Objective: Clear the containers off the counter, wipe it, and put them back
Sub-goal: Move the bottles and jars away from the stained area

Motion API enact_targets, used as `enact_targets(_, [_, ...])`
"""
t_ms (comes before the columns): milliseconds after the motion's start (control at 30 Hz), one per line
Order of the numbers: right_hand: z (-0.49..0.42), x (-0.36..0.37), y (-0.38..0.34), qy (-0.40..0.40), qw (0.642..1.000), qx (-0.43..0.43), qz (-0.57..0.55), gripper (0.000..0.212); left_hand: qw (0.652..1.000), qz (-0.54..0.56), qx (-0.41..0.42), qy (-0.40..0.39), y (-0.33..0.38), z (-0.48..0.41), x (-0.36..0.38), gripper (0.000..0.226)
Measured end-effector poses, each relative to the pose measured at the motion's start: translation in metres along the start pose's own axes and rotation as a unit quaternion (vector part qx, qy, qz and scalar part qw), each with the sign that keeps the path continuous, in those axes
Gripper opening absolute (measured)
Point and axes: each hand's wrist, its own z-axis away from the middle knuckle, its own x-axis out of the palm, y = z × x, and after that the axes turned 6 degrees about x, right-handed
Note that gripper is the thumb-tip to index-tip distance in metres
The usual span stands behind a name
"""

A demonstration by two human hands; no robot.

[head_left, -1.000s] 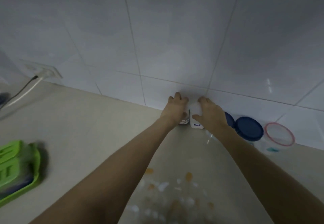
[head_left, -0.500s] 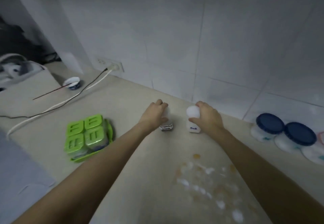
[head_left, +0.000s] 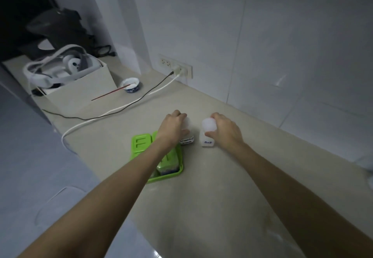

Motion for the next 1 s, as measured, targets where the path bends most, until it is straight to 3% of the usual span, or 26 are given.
enact_targets(433, [-0.043, 0.037, -0.021, -0.009, 0.999, 0.006, -0.047, 0.051, 0.997, -0.024, 0.074, -0.021, -0.042, -0.034, 0.019, 0.042])
enact_targets(667, [-0.036, 0.024, -0.008, -0.041, 0.999, -0.011, 0.020, 0.075, 0.989, -0.128, 0.074, -0.014, -0.025, -0.037, 0.011, 0.053])
enact_targets(800, [-0.014, -0.004, 0.030, -0.036, 0.997, -0.020, 0.070, 0.067, 0.982, -0.131, 0.134, 0.025, 0.006, -0.045, 0.000, 0.040])
enact_targets(1000, [0.059, -0.064, 0.145, -0.015, 0.993, 0.070, 0.094, 0.064, 0.972, -0.101, 0.214, -0.004, 0.108, -0.048, 0.028, 0.037])
